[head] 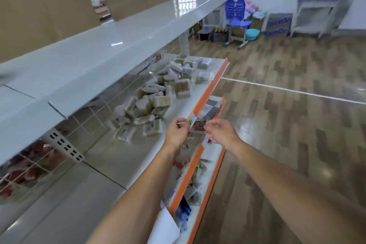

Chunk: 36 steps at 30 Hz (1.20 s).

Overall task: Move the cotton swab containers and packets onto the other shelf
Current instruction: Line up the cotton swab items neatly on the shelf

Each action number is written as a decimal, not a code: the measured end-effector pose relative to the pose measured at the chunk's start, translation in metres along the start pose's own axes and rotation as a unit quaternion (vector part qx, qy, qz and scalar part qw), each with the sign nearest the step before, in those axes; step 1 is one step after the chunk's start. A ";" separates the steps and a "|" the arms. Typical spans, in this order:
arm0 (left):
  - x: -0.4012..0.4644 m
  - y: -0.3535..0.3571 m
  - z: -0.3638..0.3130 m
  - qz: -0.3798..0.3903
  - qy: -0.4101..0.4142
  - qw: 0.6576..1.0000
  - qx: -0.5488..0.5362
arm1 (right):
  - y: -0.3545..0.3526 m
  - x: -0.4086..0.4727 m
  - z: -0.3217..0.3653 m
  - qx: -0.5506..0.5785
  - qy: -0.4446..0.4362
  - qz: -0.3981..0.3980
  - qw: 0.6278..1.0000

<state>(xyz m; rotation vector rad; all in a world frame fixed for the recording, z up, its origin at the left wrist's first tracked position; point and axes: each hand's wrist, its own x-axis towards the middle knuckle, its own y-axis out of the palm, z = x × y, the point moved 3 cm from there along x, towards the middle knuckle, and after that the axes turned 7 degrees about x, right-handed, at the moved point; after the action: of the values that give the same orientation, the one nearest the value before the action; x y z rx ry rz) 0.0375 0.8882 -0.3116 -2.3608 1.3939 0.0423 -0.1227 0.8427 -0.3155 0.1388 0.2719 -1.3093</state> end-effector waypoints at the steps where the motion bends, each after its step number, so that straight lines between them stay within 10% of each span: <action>1: 0.011 0.003 -0.001 -0.006 -0.005 1.000 0.001 | -0.001 0.011 0.002 0.000 -0.004 0.003 1.000; 13: 0.126 0.032 -0.025 -0.178 -0.067 0.982 0.007 | 0.005 0.172 0.035 -0.074 -0.032 0.145 0.986; 27: 0.147 0.016 -0.037 -0.483 -0.142 0.864 -0.021 | 0.061 0.256 0.067 -0.234 -0.136 0.316 0.909; 36: 0.188 0.000 -0.029 -0.446 -0.225 0.858 0.116 | 0.116 0.288 0.072 -0.355 -0.296 0.328 0.824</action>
<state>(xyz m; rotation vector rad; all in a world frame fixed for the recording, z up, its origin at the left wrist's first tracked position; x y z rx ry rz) 0.1268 0.7208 -0.3270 -2.3417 0.0209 0.1423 0.0647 0.5856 -0.3318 -0.7507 0.1367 -0.4492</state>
